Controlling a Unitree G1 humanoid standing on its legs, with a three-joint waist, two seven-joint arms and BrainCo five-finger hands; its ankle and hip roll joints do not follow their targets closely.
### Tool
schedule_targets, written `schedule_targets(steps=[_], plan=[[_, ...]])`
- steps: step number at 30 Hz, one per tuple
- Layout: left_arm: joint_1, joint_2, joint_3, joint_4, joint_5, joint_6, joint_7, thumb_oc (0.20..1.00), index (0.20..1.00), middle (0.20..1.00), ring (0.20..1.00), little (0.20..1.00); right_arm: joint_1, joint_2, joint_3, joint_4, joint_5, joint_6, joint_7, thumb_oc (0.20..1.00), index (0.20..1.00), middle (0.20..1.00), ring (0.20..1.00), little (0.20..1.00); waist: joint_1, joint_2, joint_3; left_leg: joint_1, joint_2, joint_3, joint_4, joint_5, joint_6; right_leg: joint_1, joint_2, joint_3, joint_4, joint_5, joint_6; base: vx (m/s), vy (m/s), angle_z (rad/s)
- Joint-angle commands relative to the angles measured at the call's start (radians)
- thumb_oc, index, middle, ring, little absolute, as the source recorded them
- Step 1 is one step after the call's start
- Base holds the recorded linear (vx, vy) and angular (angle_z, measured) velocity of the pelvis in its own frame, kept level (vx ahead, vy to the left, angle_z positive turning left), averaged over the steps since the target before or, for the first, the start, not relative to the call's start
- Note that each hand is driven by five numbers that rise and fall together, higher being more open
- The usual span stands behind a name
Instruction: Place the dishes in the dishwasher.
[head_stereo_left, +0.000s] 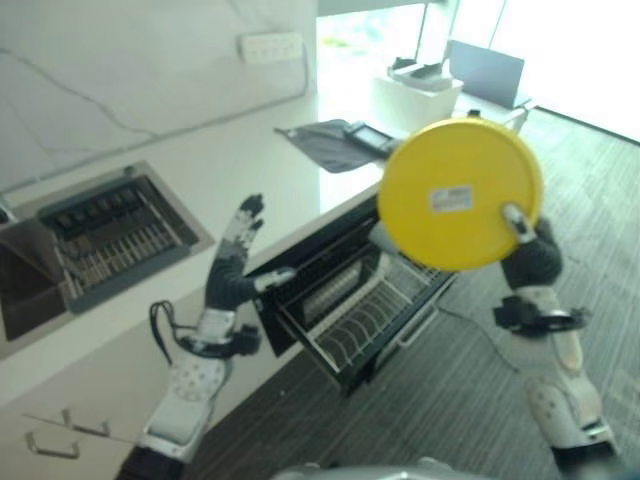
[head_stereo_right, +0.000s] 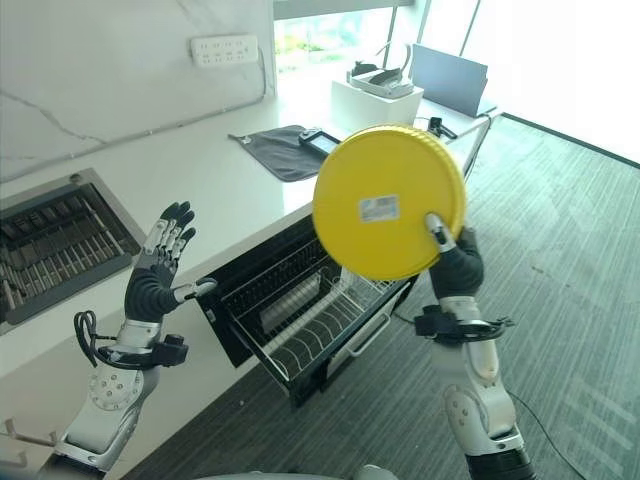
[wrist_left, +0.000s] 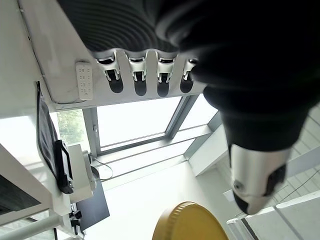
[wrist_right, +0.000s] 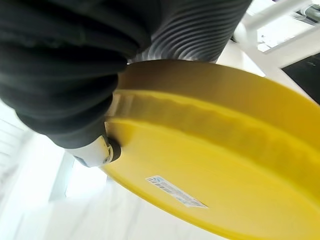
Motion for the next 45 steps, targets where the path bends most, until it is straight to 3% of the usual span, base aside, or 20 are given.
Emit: schedule_targets(steps=[1,2,3,4,5,9,12,15,18,21,25,33,34,36,40,42,45], plan=[[-0.055,-0.003,0.069,-0.078,0.104,-0.076,0.04,1.0,1.0,1.0,1.0,1.0,-0.107,0.042,-0.039,-0.075,-0.011,-0.085,0.006,0.2,0.2,0.2,0.2,0.2,0.013,-0.01,0.019,-0.001,0.061,-0.184,-0.023,0.035,-0.078,0.147,0.071,0.034,-0.255,0.116,-0.021,0.1,-0.03,0.25],[-0.052,0.0,0.066,-0.089,0.131,-0.072,0.051,1.0,1.0,1.0,1.0,1.0,-0.101,0.048,-0.034,-0.086,-0.025,-0.092,-0.005,0.2,0.2,0.2,0.2,0.2,0.014,-0.012,0.018,-0.005,0.061,-0.192,-0.016,0.035,-0.081,0.164,0.067,0.039,-0.299,0.108,-0.025,0.11,-0.108,0.25],[-0.048,0.006,0.062,-0.11,0.167,-0.047,0.057,1.0,1.0,1.0,1.0,1.0,-0.1,0.044,-0.019,-0.097,-0.038,-0.107,-0.032,0.2,0.2,0.2,0.2,0.2,0.027,-0.019,0.014,-0.011,0.061,-0.185,0.003,0.027,-0.09,0.202,0.022,0.022,-0.421,0.137,-0.019,0.09,-0.127,0.2],[-0.046,0.011,0.059,-0.114,0.178,-0.046,0.067,1.0,1.0,1.0,1.0,1.0,-0.102,0.041,-0.015,-0.096,-0.04,-0.112,-0.035,0.2,0.2,0.2,0.2,0.2,0.029,-0.021,0.014,-0.012,0.06,-0.18,0.009,0.025,-0.093,0.209,0.008,0.022,-0.447,0.155,-0.012,0.12,-0.24,-0.07],[-0.037,0.018,0.045,-0.121,0.19,-0.037,0.08,1.0,1.0,1.0,1.0,1.0,-0.109,0.045,0.007,-0.091,-0.056,-0.133,-0.039,0.2,0.2,0.2,0.2,0.2,0.032,-0.024,0.013,-0.01,0.059,-0.173,0.018,0.012,-0.097,0.219,-0.032,0.04,-0.535,0.235,0.013,0.08,-0.223,-0.14],[-0.05,0.028,0.025,-0.128,0.189,-0.021,0.079,1.0,1.0,1.0,1.0,1.0,-0.122,0.056,0.025,-0.099,-0.091,-0.147,-0.075,0.2,0.2,0.2,0.2,0.2,0.017,-0.029,0.01,-0.011,0.081,-0.188,0.02,-0.006,-0.104,0.185,-0.057,0.14,-0.604,0.318,0.044,0.06,-0.343,0.0],[-0.065,0.042,0.02,-0.129,0.139,-0.034,0.067,1.0,1.0,1.0,1.0,1.0,-0.117,0.046,0.026,-0.107,-0.113,-0.174,-0.107,0.2,0.2,0.2,0.2,0.2,0.002,-0.04,0.022,-0.034,0.106,-0.212,0.05,-0.023,-0.101,0.158,-0.034,0.204,-0.599,0.302,0.05,-0.01,-0.49,0.49],[-0.046,0.012,0.025,-0.114,0.044,-0.071,0.022,1.0,1.0,1.0,1.0,1.0,-0.123,0.039,0.029,-0.079,-0.126,-0.171,-0.095,0.2,0.2,0.2,0.2,0.2,0.007,-0.047,0.03,-0.038,0.143,-0.213,0.057,-0.012,-0.118,0.168,-0.003,0.182,-0.604,0.273,0.045,-0.02,-0.491,0.42],[-0.054,-0.013,0.008,-0.094,-0.041,-0.057,-0.032,1.0,1.0,1.0,1.0,1.0,-0.145,0.032,0.054,-0.067,-0.262,-0.179,-0.16,0.2,0.2,0.2,0.2,0.2,0.004,-0.036,0.022,-0.012,0.196,-0.177,-0.024,0.049,-0.149,0.176,0.028,0.154,-0.604,0.242,0.026,-0.01,-0.283,0.25],[-0.067,-0.04,-0.004,-0.049,-0.153,-0.018,-0.096,1.0,1.0,1.0,1.0,1.0,-0.138,-0.004,0.029,-0.052,-0.422,-0.159,-0.214,0.2,0.2,0.2,0.2,0.2,-0.015,-0.017,0.01,-0.01,0.253,-0.102,-0.09,0.115,-0.192,0.181,0.029,0.092,-0.604,0.224,0.019,-0.05,-0.092,0.56],[0.021,-0.067,0.033,0.034,-0.205,-0.051,-0.059,1.0,1.0,1.0,1.0,1.0,-0.117,-0.061,-0.018,-0.044,-0.625,-0.179,-0.25,0.2,0.2,0.2,0.2,0.2,-0.013,-0.002,0.006,-0.036,0.274,-0.113,-0.092,0.127,-0.213,0.192,0.017,0.037,-0.604,0.213,0.016,-0.04,0.045,0.69],[0.073,-0.143,0.088,0.308,-0.339,-0.032,-0.013,1.0,1.0,1.0,1.0,1.0,-0.162,-0.142,-0.022,0.064,-1.004,-0.226,-0.456,0.2,0.2,0.2,0.2,0.2,0.038,-0.005,0.0,-0.044,0.268,-0.168,-0.092,0.129,-0.221,0.226,-0.001,-0.006,-0.604,0.199,0.018,0.04,0.095,0.24],[0.093,-0.181,0.117,0.408,-0.401,-0.013,-0.019,1.0,1.0,1.0,1.0,1.0,-0.182,-0.19,-0.025,0.08,-1.091,-0.214,-0.497,0.2,0.2,0.2,0.2,0.2,0.062,-0.011,-0.006,-0.039,0.255,-0.182,-0.092,0.122,-0.217,0.241,-0.01,-0.022,-0.604,0.196,0.025,0.13,0.254,0.25],[0.103,-0.22,0.151,0.493,-0.468,-0.013,-0.053,1.0,1.0,1.0,1.0,1.0,-0.188,-0.213,-0.028,0.096,-1.116,-0.216,-0.507,0.2,0.2,0.2,0.2,0.2,0.073,-0.015,-0.008,-0.034,0.248,-0.182,-0.092,0.119,-0.214,0.251,-0.022,-0.036,-0.604,0.199,0.034,0.12,0.25,0.15],[0.115,-0.256,0.207,0.597,-0.482,-0.006,-0.143,1.0,1.0,1.0,1.0,1.0,-0.172,-0.24,-0.041,0.119,-1.186,-0.219,-0.547,0.2,0.2,0.2,0.2,0.2,0.098,-0.039,-0.001,-0.032,0.207,-0.197,-0.092,0.102,-0.195,0.277,-0.06,-0.071,-0.604,0.224,0.057,0.13,0.268,0.06],[0.121,-0.246,0.213,0.603,-0.464,0.015,-0.166,1.0,1.0,1.0,1.0,1.0,-0.15,-0.251,-0.054,0.122,-1.208,-0.223,-0.562,0.2,0.2,0.2,0.2,0.2,0.104,-0.048,0.007,-0.033,0.185,-0.218,-0.092,0.096,-0.173,0.279,-0.076,-0.068,-0.536,0.229,0.059,0.13,0.226,0.11],[0.117,-0.226,0.216,0.629,-0.436,0.043,-0.199,1.0,1.0,1.0,1.0,1.0,-0.124,-0.248,-0.046,0.15,-1.244,-0.255,-0.588,0.2,0.2,0.2,0.2,0.2,0.092,-0.046,0.025,-0.033,0.157,-0.246,-0.092,0.094,-0.133,0.194,-0.078,-0.002,-0.332,0.258,0.064,0.11,0.129,0.16]])
